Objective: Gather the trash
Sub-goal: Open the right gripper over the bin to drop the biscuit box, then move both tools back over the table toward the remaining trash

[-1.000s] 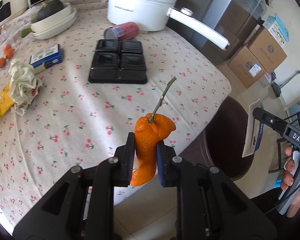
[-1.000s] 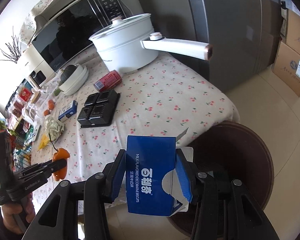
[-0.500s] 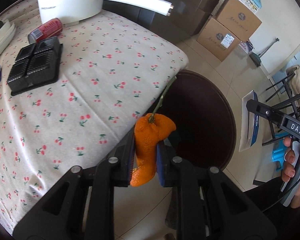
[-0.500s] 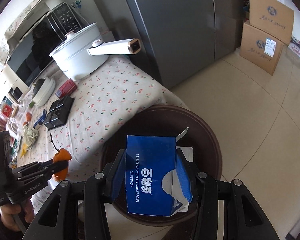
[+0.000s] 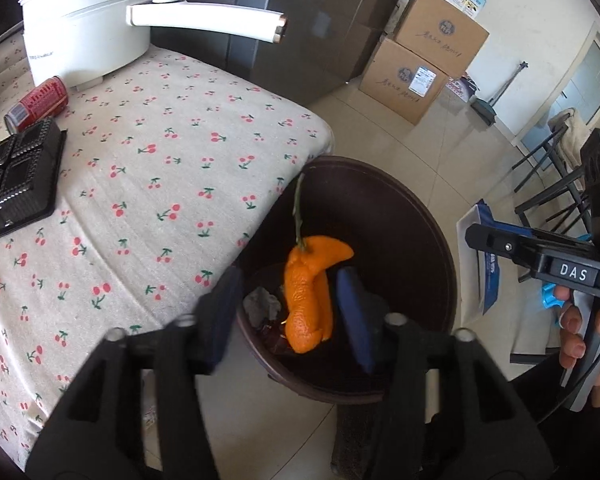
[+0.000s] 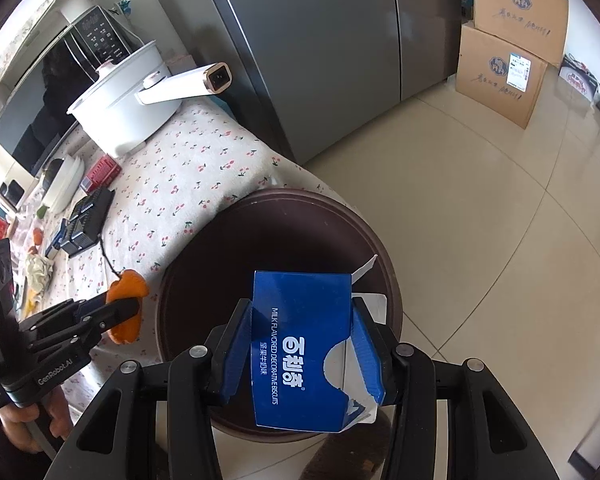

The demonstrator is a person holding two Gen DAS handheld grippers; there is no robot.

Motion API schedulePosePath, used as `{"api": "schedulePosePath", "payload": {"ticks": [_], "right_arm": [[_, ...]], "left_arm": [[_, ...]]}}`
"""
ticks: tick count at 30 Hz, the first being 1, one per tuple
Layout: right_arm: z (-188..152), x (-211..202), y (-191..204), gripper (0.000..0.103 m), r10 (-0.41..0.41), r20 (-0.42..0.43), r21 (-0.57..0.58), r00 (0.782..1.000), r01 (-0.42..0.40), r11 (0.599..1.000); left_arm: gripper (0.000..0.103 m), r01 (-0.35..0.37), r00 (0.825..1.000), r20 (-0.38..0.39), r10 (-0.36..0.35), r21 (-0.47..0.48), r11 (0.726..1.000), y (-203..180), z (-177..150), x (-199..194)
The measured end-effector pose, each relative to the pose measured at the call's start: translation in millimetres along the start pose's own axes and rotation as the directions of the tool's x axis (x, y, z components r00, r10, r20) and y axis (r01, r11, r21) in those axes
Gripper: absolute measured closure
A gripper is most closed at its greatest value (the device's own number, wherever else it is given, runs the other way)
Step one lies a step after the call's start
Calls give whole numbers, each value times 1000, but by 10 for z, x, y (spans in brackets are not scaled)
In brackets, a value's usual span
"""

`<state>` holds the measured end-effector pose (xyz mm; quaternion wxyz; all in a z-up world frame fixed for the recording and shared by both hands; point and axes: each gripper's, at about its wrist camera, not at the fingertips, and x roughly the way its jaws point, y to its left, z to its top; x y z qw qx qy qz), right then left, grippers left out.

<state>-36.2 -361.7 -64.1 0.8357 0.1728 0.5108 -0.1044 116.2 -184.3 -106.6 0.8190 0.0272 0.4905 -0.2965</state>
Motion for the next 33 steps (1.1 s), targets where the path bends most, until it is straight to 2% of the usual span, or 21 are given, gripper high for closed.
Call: {"api": "schedulePosePath", "payload": {"ticks": [2,6,14,20,21,22,24,27,31,33], "right_arm": [[6,21,7,54,1,-3,1,1000,-1,1000],[19,48,50,54,3,-5,-3,1000,-3,1000],[42,133,211,54,8,-18,-33,1000,-9,999],[59,189,338,51,-1,-21,-32,1000,1,999],[68,194,349,44,-7,-15,-22,1000,7,1000],[75,191,360,27,-11,-10,-11,1000,11,1000],[91,168,387,15,-2,9,11,1000,2,1000],[125,169,471,13,29,0,15,1000,-29,999],[143,173,622,0,49,6,15,999,-49,999],[159,173,727,0,58,12,3,998,-58,998]], "left_arm": [[25,-28,999,25,29,-13,1000,28,9,-45],[19,-74,996,37,75,-24,997,128,0,-120],[15,-151,987,44,154,-75,986,410,-92,-336],[9,-173,981,63,183,-137,975,642,-157,-545],[9,-178,980,65,189,-146,973,671,-173,-574],[9,-183,979,66,195,-156,971,712,-185,-608],[8,-189,977,67,203,-175,966,784,-208,-671],[5,-204,973,67,221,-202,958,895,-246,-770],[4,-228,965,71,252,-242,943,1074,-305,-920],[3,-238,961,72,266,-266,934,1178,-341,-996]]}}
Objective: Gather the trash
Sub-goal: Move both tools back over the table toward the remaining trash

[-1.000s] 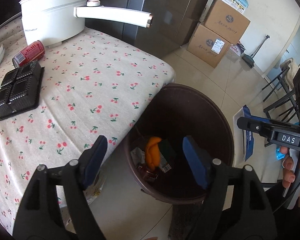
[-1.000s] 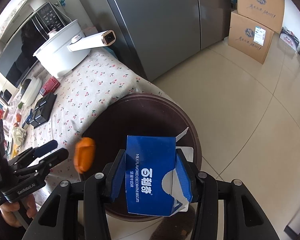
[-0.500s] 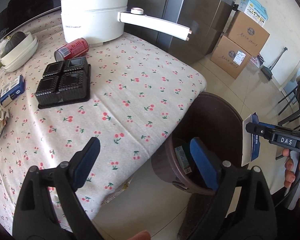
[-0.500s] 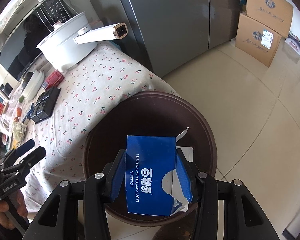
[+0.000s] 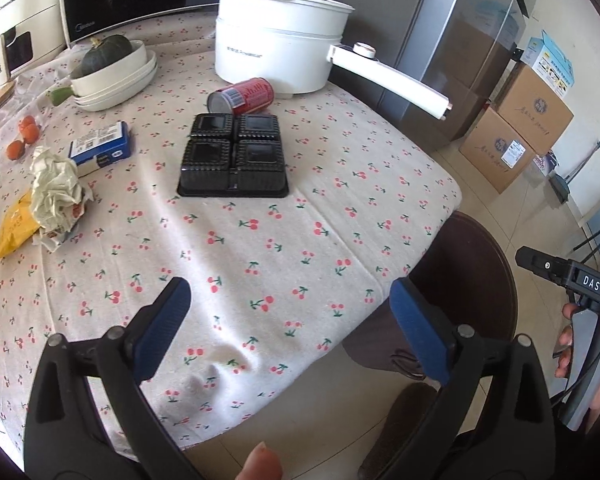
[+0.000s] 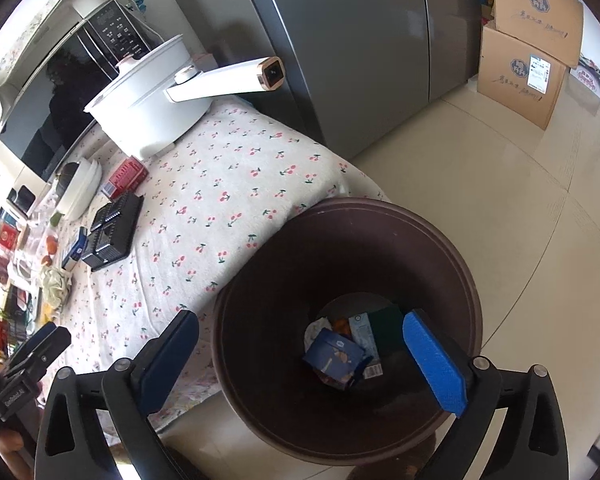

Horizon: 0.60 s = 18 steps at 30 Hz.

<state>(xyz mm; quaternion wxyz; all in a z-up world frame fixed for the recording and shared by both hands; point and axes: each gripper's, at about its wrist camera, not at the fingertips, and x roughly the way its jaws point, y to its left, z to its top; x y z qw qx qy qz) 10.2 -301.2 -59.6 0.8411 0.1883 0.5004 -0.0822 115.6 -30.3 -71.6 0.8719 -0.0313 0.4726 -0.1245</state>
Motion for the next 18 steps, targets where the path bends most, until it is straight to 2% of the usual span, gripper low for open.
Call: {"api": "schedulePosePath", "payload": {"ticks": [7,18], "right_arm": [[33,46,472,0,-4,19,-96,1000,6,995],[20,260,1330,0,17,15,-234,1000,-13,972]], "left_arm": [[1,-75,997,23,78,-118,990,567,2,-180],[1,-172,982,20,186,-299,939,1391,-99,-400]]}}
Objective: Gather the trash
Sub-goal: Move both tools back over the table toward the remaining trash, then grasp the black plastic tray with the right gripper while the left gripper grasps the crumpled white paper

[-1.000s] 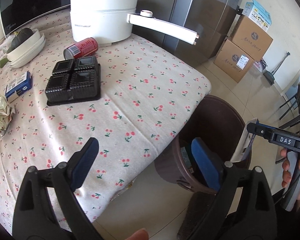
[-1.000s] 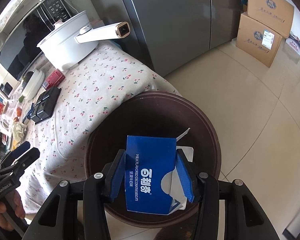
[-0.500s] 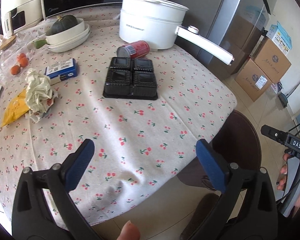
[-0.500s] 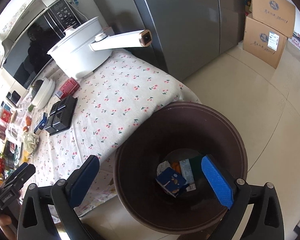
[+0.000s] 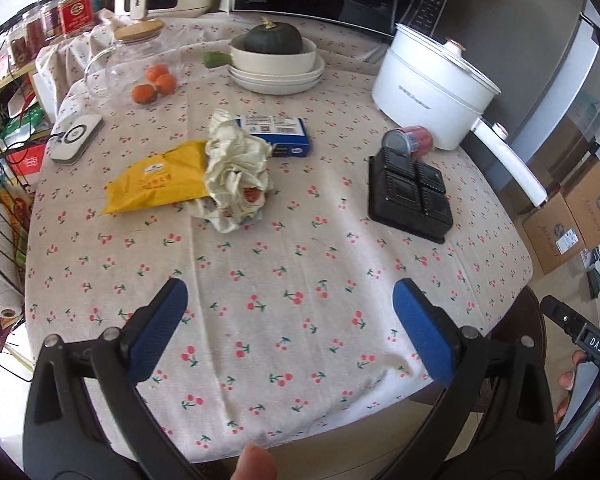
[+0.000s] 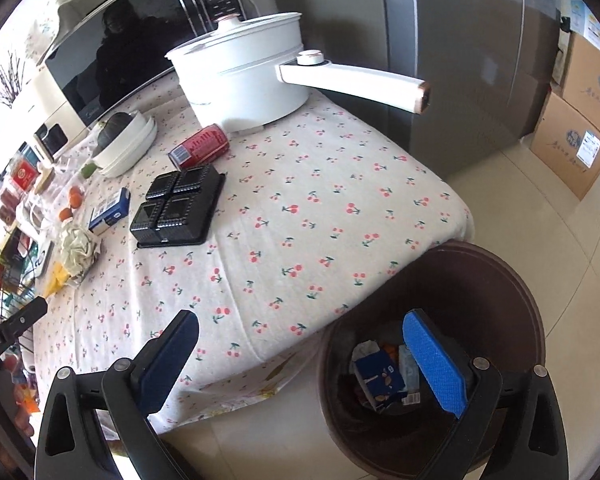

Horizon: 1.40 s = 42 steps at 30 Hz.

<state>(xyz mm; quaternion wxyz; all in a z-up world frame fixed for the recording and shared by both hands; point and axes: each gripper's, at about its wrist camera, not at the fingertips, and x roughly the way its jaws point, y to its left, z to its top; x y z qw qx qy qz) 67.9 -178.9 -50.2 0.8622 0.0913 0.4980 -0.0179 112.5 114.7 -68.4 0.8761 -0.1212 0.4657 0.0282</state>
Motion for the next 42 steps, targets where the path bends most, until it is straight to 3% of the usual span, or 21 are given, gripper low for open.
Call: {"api": "schedulePosePath", "payload": {"ticks": [4,15,20,25,31,42], "right_arm": [[61,111,341,0,29,3,-41,1000,-29,999],[268,559,1199,0,10,-35,-121,999,-14,993],[460,743,1547,2,-17,15,-189,1000,19,982],[656,1011,1767,32,25,-6,-181,1000,-26,983],[794,1286,1929,45,28,-19,-190,999,-31,981],[961,1523,1862,48,21,-121,-203,992,-46,978]], "left_arm": [[1,-33,999,9,33,-53,998,242,38,-53],[1,-71,997,14,74,-154,986,758,113,-88],[1,-66,998,-9,66,-197,978,932,144,-26],[1,-57,998,-25,53,-223,973,982,191,27],[1,-62,998,-32,57,-205,977,994,304,99],[1,-112,988,-126,87,-214,970,1190,472,459]]}}
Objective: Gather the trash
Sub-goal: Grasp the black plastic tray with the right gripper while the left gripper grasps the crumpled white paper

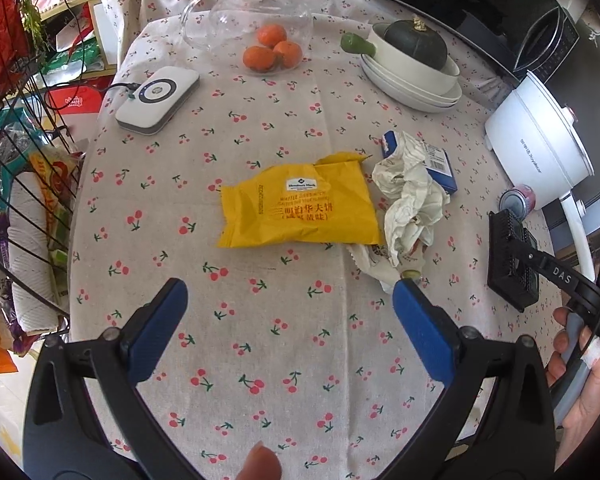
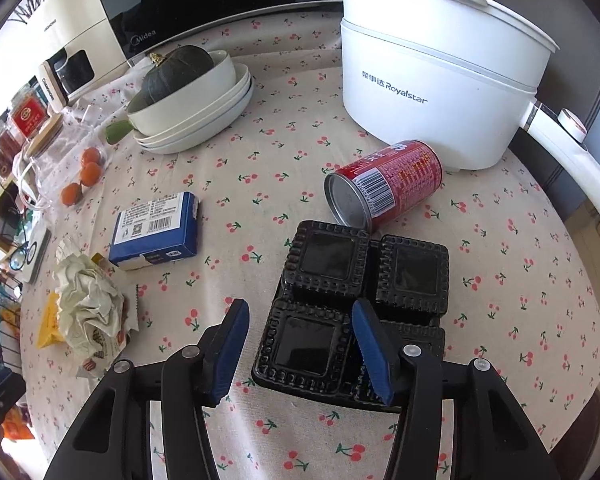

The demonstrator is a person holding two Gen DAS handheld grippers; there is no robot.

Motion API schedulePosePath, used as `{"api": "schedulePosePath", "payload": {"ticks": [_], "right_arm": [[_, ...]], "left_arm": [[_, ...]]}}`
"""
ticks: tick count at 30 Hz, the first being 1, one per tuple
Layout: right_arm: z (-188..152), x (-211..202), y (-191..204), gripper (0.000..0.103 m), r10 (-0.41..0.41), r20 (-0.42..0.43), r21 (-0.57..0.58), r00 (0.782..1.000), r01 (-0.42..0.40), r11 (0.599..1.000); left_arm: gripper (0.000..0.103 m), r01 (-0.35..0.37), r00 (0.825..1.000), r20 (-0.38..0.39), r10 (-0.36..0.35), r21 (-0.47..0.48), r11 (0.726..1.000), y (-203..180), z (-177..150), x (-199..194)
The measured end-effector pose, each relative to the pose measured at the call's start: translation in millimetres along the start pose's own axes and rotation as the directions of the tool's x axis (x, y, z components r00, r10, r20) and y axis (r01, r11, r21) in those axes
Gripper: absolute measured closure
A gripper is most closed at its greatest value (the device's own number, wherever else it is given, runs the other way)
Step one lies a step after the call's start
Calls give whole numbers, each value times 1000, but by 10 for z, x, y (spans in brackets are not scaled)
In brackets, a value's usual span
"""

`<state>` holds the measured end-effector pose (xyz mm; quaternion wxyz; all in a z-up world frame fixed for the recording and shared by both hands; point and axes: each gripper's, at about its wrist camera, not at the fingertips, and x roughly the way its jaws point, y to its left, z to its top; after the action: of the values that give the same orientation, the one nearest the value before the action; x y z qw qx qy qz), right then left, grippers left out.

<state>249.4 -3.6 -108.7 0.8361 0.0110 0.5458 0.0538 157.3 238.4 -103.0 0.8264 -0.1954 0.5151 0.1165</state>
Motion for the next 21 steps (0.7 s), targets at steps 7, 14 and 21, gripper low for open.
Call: {"api": "schedulePosePath", "payload": {"ticks": [7,14,21], "right_arm": [[-4,-28,31,49,80,-24,-19,997,-80,997],[3,-85,101,51,151,-51,-50,987,-154,987],[-43,36,165,51,10,-31,-126,999,-14,992]], "left_arm": [[1,-2,1000,-15,1,-63,998,37,57,128],[1,10,1000,-7,-10,-56,998,-60,72,158],[2,31,1000,-1,-31,-38,999,-173,97,184]]}}
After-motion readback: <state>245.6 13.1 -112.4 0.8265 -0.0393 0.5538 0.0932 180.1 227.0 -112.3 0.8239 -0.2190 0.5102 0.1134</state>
